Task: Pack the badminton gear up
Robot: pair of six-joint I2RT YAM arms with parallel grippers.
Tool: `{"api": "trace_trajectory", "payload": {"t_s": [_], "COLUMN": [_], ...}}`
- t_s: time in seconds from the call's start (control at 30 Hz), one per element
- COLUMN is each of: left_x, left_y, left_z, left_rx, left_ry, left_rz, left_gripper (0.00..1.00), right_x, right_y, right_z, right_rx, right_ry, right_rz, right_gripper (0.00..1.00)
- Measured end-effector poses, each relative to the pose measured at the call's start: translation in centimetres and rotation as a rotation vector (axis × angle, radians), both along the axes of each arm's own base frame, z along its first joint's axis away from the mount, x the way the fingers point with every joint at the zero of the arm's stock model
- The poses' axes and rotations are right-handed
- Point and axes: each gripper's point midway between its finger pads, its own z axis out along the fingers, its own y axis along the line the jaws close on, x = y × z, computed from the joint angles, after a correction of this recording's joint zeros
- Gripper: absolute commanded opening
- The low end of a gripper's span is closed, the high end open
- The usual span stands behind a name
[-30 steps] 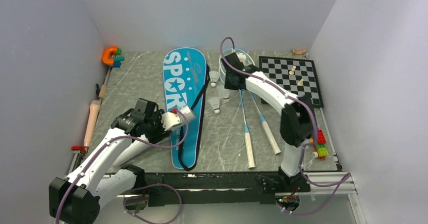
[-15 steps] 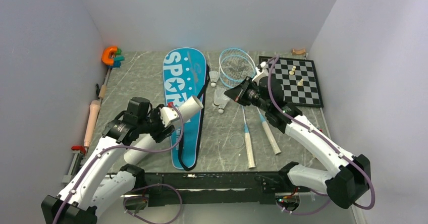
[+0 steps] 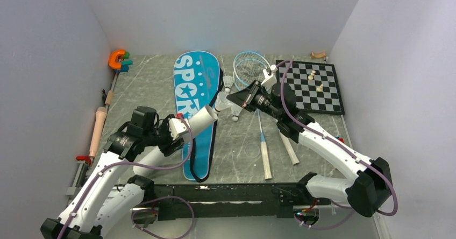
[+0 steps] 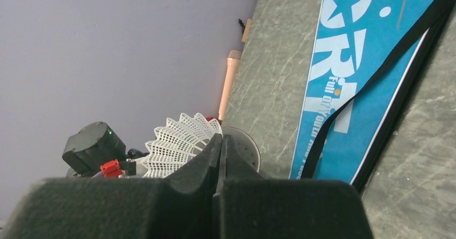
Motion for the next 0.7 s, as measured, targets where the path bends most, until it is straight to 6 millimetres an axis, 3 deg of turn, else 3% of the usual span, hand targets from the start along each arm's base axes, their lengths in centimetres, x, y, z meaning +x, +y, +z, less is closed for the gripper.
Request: {"api": "trace_trajectory", "payload": {"t_s": [0.2, 0.37, 0.53, 0.7], "left_x": [-0.2, 0.3, 0.5, 0.5], "left_y": [-0.1, -0.4, -0.6, -0.7], "left_z": [0.4, 2.1, 2.8, 2.8], "left_rx": [-0.007, -0.022, -0.031, -0.034], "left_ry": [0.002, -0.035, -0.047, -0.041], "left_rz": [-0.012, -0.015, -0.02, -0.025], "left_gripper": [0.6, 0.6, 0.59, 0.58], "right_x": [-0.3, -1.0, -1.5, -1.7], "right_y": [1.2, 2.2, 2.6, 2.5], "right_z": [-0.3, -0.2, -0.9, -2.1], "right_rx": [0.035, 0.06, 0.06, 0.01], "right_ry": [0.033, 0.044, 0.061, 0.069], "right_rz": [0.046, 0.091, 0.123, 0.138], "right_gripper": [0.0, 0.0, 0.2, 0.3]}}
